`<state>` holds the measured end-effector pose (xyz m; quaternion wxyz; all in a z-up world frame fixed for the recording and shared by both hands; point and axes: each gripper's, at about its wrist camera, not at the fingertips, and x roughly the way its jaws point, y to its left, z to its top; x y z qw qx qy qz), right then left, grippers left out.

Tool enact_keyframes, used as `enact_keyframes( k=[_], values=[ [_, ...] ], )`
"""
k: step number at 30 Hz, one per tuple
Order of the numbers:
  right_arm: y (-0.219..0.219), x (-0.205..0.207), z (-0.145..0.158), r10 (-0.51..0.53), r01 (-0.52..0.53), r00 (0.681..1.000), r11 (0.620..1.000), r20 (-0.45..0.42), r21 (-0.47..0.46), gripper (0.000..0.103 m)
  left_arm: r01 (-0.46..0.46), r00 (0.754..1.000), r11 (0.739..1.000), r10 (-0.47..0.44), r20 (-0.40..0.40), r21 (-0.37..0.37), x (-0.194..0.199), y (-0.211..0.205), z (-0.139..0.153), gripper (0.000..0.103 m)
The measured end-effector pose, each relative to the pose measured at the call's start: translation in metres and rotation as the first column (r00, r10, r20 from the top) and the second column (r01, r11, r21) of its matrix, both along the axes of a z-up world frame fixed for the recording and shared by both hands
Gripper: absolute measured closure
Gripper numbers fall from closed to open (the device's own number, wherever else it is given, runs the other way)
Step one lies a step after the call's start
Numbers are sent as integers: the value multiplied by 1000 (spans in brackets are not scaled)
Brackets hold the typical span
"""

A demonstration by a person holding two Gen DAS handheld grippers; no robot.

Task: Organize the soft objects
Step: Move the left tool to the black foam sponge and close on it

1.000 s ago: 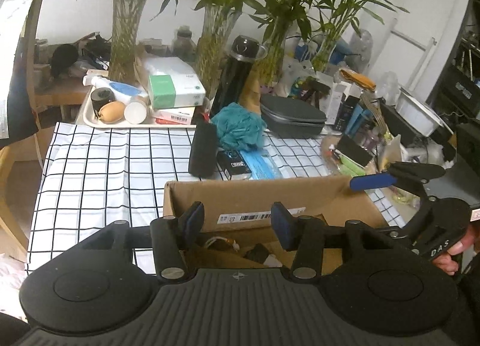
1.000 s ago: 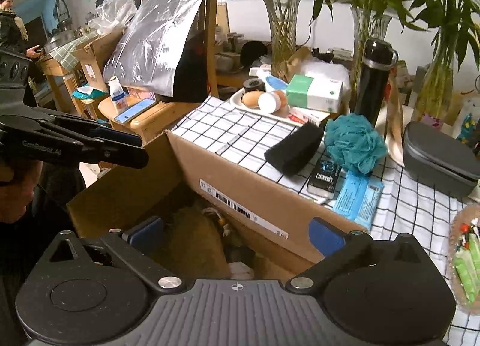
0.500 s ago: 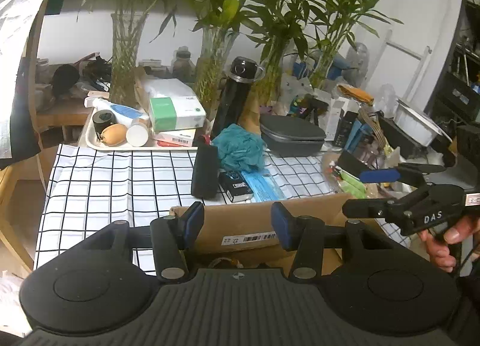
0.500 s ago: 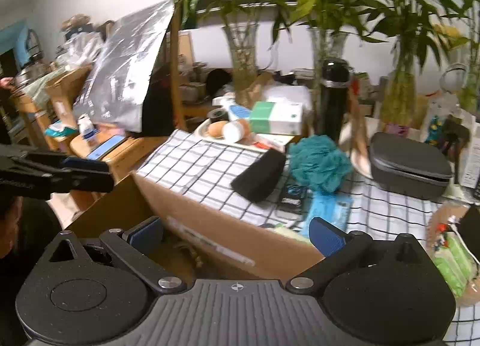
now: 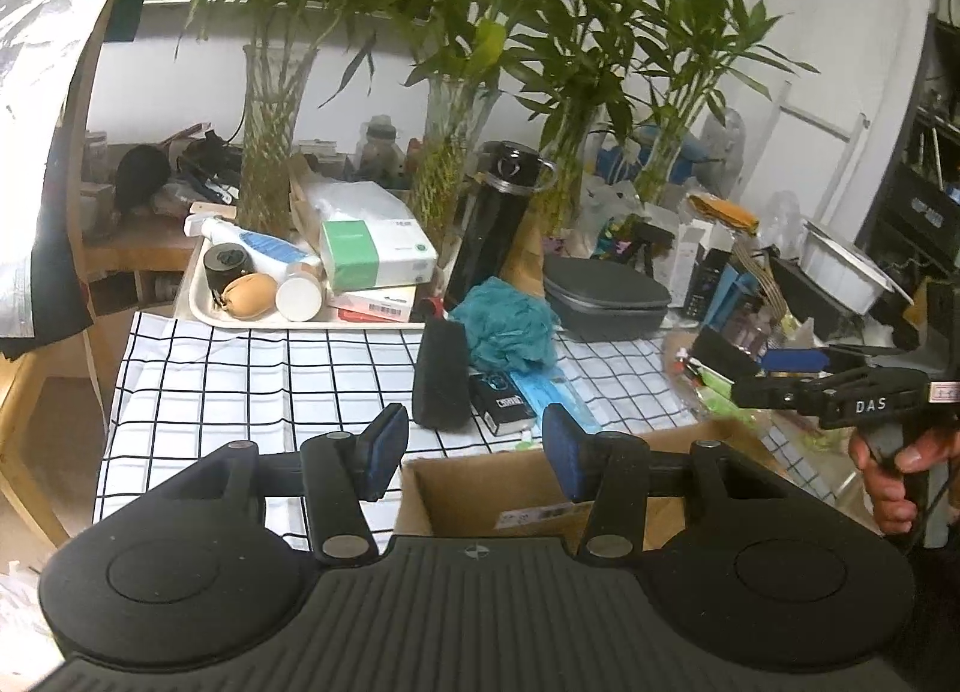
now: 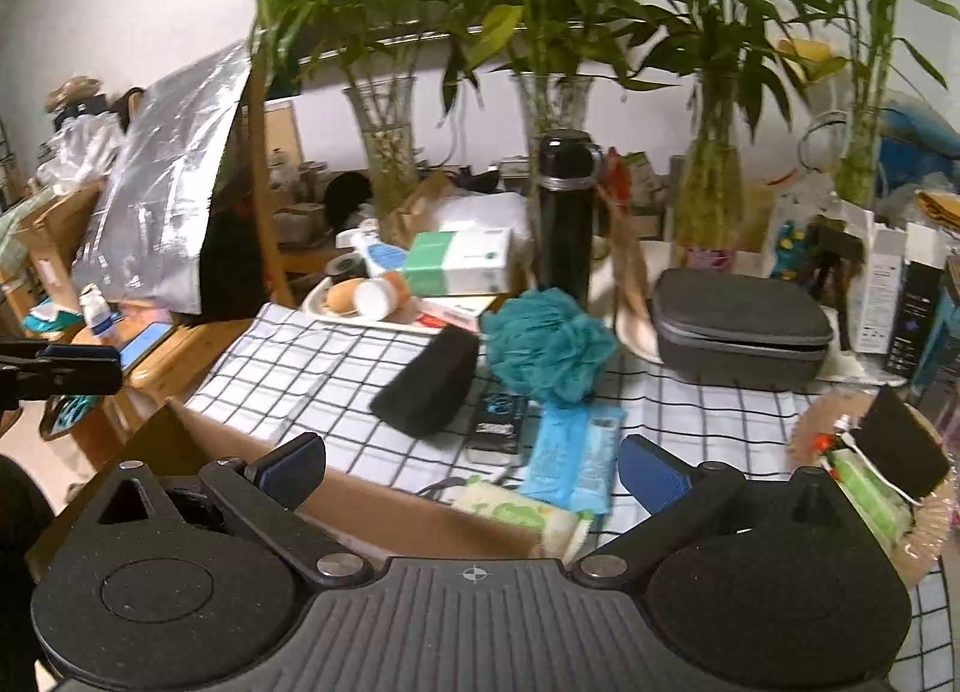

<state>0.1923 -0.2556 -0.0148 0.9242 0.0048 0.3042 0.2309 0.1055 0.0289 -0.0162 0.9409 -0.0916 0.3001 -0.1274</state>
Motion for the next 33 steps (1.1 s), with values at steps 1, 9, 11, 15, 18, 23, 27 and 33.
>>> enact_keyframes(
  k=[1, 9, 11, 15, 18, 23, 27, 33],
  values=[
    [-2, 3, 0, -9, 9, 1000, 1000, -2, 0, 0, -3, 1000, 1000, 3, -2, -2, 3, 2, -1, 54],
    [-24, 24, -8, -135, 136, 990, 990, -38, 24, 0, -14, 1000, 1000, 14, 17, -1, 31, 14, -10, 54],
    [-28, 29, -11, -162, 164, 985, 986, -53, 25, 0, -22, 1000, 1000, 22, 18, 7, 41, 16, -15, 54],
    [-32, 40, -18, -197, 197, 978, 980, -69, -5, 0, -28, 999, 1000, 28, 23, 3, 58, 19, -27, 54],
    [-34, 46, -21, -208, 207, 975, 978, -76, -12, 0, -33, 999, 999, 34, 14, -15, 70, 23, -40, 54],
    [-38, 55, -28, -224, 224, 970, 974, -95, -18, 0, -21, 999, 999, 21, -27, -25, 82, 31, -59, 54],
    [-39, 64, -36, -223, 220, 968, 975, -113, -38, 0, -19, 998, 1000, 19, -57, -1, 97, 32, -67, 54],
    [-35, 76, -44, -217, 210, 967, 975, -133, -66, 0, 26, 996, 998, -21, -88, 56, 120, 25, -83, 54]
  ],
)
